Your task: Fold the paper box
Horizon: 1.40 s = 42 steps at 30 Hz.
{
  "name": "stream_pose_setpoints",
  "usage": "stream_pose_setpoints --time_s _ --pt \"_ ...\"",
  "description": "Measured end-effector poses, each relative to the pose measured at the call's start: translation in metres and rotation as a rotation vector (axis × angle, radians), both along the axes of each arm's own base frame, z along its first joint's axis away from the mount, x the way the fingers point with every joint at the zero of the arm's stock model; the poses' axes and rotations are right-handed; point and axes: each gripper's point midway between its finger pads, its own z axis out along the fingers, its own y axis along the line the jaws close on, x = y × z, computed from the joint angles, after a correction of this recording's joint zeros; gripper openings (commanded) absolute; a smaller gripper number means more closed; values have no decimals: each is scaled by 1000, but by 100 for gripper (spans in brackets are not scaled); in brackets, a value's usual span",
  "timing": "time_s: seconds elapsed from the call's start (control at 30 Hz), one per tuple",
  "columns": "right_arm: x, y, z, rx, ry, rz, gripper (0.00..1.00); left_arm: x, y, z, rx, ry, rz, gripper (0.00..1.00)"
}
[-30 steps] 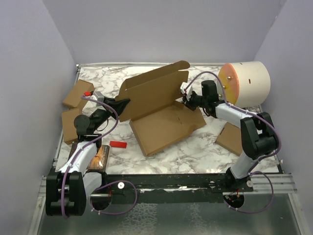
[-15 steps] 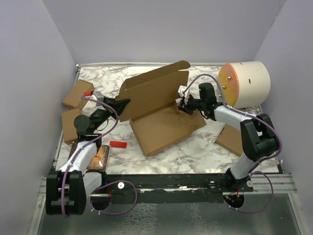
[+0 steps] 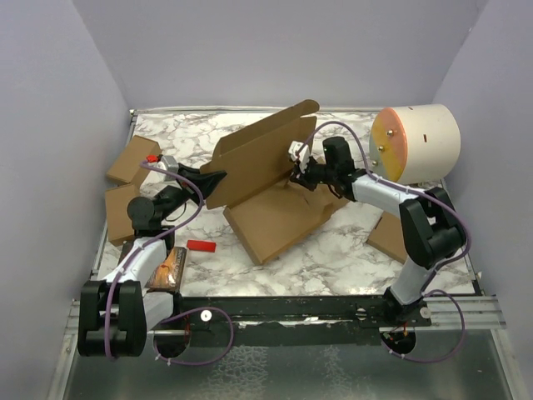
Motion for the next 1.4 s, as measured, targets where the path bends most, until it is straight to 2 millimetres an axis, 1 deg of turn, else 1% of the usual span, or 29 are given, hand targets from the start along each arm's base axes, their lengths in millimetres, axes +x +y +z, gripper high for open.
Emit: stream_pose_setpoints --time_s 0.17,0.33,0.5,0.67,0.87,1.03,1.23,1.4 --pt "9 4 -7 -19 -1 -53 1 -3 -6 -3 -3 11 -39 0" --pt "12 11 -12 -18 8 -90 1 -5 -9 -5 -2 22 -63 0" --pt "20 16 -13 0 25 -123 1 -5 -10 -6 0 24 -66 0" --pt "23 17 -15 15 42 -149 1 -4 -10 -8 2 32 -65 0" --pt "32 27 -15 43 75 -150 2 -3 -9 -12 11 39 -59 0" --pt "28 30 -16 59 95 -135 3 1 -8 -18 21 59 -47 0" --pt "16 27 -27 46 126 -117 5 6 -6 -25 33 93 -18 0" --pt "7 22 -29 36 131 -109 8 8 -3 -27 44 99 8 0"
